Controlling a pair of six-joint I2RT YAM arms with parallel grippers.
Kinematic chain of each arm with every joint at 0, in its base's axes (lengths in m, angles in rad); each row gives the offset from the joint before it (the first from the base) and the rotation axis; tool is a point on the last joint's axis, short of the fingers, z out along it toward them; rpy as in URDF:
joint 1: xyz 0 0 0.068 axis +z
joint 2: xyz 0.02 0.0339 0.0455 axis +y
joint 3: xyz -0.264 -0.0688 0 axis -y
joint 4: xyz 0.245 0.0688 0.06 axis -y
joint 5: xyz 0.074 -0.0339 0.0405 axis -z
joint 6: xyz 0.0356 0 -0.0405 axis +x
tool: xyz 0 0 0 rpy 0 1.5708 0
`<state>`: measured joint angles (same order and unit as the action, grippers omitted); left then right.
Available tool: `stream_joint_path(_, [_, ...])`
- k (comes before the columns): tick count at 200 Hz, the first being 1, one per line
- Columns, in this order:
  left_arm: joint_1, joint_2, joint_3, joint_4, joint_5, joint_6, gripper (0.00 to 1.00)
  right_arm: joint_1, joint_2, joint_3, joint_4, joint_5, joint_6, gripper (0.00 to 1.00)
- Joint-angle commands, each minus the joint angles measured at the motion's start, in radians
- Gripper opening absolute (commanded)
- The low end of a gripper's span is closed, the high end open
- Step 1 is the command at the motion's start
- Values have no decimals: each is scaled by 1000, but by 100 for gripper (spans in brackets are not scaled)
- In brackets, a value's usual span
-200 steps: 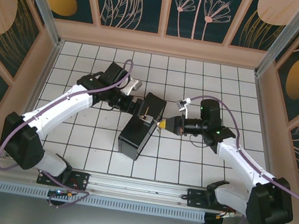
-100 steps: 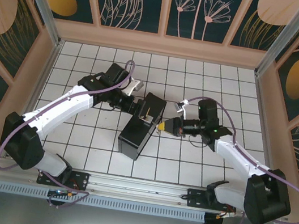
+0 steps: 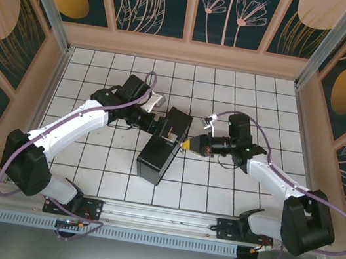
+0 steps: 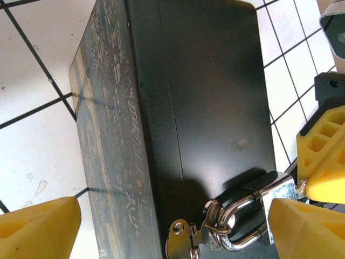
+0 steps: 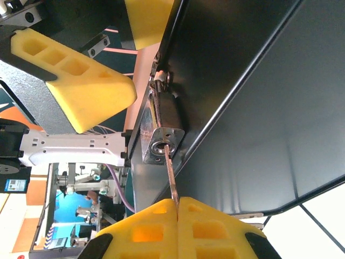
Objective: Unlock the padlock with the key
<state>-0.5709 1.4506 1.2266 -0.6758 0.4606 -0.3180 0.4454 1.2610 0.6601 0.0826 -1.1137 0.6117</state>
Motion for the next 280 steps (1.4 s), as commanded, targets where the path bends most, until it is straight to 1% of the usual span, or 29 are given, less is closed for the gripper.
stream_joint_path(1, [-6, 4, -12, 17, -5, 21, 89, -7, 3, -1, 41, -36, 10, 2])
stream_joint_path(59, [-5, 9, -12, 18, -6, 28, 88, -7, 5, 4, 34, -47, 4, 2])
stream_joint_path(105, [-5, 11, -15, 12, -8, 46, 87, -7, 14, 4, 64, -67, 20, 2])
stream_joint_path(169, [-6, 7, -16, 18, -8, 38, 87, -5, 37, 9, 54, -78, 14, 2])
stream_joint_path(210, [-7, 8, -26, 17, -10, 44, 87, -5, 38, -7, 112, -92, 52, 2])
stream_joint_path(246, [-7, 5, -27, 22, -3, 41, 86, -4, 35, -8, 112, -92, 55, 2])
stream_joint_path(280, [-10, 2, -30, 25, 1, 40, 85, -2, 55, -14, 153, -93, 78, 2])
